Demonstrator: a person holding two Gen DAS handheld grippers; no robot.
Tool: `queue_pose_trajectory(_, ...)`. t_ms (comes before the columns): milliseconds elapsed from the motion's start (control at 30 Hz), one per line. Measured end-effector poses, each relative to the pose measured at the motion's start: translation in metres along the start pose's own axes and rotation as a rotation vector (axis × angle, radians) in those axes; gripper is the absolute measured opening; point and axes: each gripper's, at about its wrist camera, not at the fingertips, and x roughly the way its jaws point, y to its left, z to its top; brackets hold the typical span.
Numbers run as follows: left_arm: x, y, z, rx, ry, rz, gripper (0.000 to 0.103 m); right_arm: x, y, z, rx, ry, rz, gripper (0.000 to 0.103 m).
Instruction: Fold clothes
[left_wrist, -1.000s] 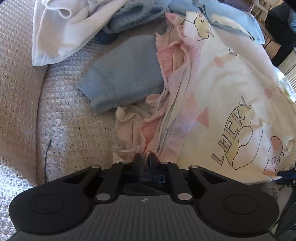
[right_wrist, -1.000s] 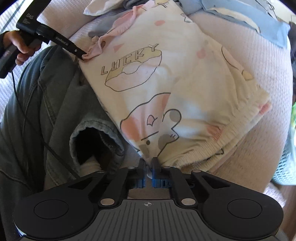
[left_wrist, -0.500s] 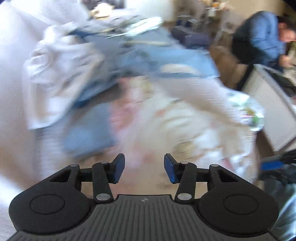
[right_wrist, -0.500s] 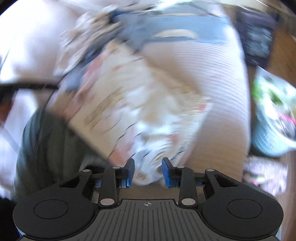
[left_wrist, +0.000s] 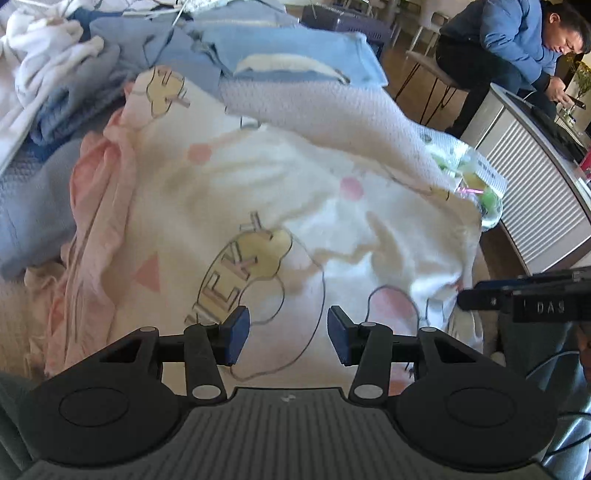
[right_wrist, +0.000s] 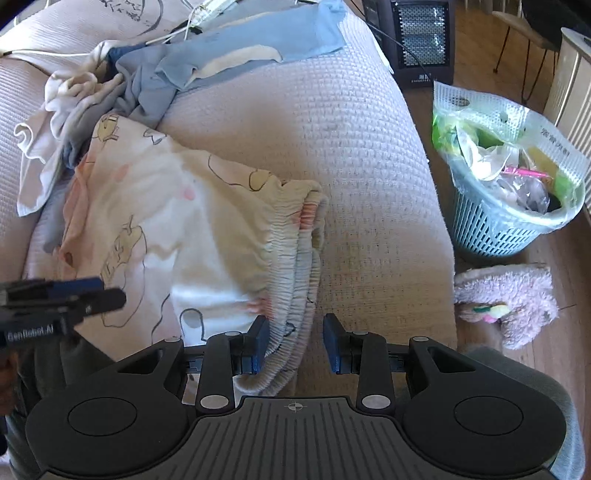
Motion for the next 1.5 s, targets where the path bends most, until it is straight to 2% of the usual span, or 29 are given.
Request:
queue_pose_trajectory(200, 0.011, 0.013, -0.009, -0.017, 0.043, 0.044, 0.044, -0.002, -0.001, 0.002, 0.048, 0.004, 0.036, 0.033)
queue_pose_trajectory(267, 0.017, 0.015, -0.013, -0.013, 0.056, 0.058, 0.044, -0.001, 0.002, 0.003, 0.041, 0.005, 0.020, 0.046)
queue_pose_trajectory(333, 0.019, 0.016, -0.015, -0.006, 0.054, 0.060, 0.044, 0.004, 0.003, 0.002, 0.030, 0.004, 0.000, 0.047)
queue_pose_trajectory(467, 0.019, 0.020, -0.017, -0.022, 0.043, 0.042, 0.045, 0.010, 0.003, 0.001, 0.036, 0.015, 0.015, 0.048)
queue_pose_trajectory(667, 0.019, 0.020, -0.019, -0.022, 0.038, 0.038, 0.047, 0.011, 0.006, -0.003, 0.021, -0.002, -0.024, 0.035)
queue_pose_trajectory(700, 0.019, 0.020, -0.020, -0.022, 0.034, 0.035, 0.048, 0.011, 0.007, -0.004, 0.017, -0.003, -0.028, 0.032)
queue_pose_trajectory(733, 0.019, 0.020, -0.021, -0.022, 0.030, 0.031, 0.049, 0.009, 0.007, -0.003, 0.019, -0.004, -0.018, 0.022)
queue_pose_trajectory(867, 0.015, 0.022, -0.023, -0.017, 0.014, 0.004, 0.049, 0.001, 0.009, -0.004, 0.024, -0.016, -0.017, 0.013)
queue_pose_trajectory(1000, 0.004, 0.028, -0.027, -0.047, 0.003, -0.029, 0.049, -0.025, 0.016, 0.003, 0.031, -0.071, 0.038, 0.012)
queue_pose_trajectory(1233, -0.029, 0.041, -0.038, -0.097, -0.083, -0.060, 0.049, -0.064, 0.082, 0.048, -0.099, -0.193, 0.224, 0.011)
queue_pose_trajectory(1333, -0.044, 0.050, -0.040, -0.131, -0.131, -0.056, 0.049, -0.053, 0.128, 0.067, -0.204, -0.208, 0.282, 0.011)
queue_pose_trajectory(1500, -0.063, 0.066, -0.048, -0.163, -0.168, -0.033, 0.050, -0.006, 0.199, 0.086, -0.353, -0.151, 0.336, 0.011)
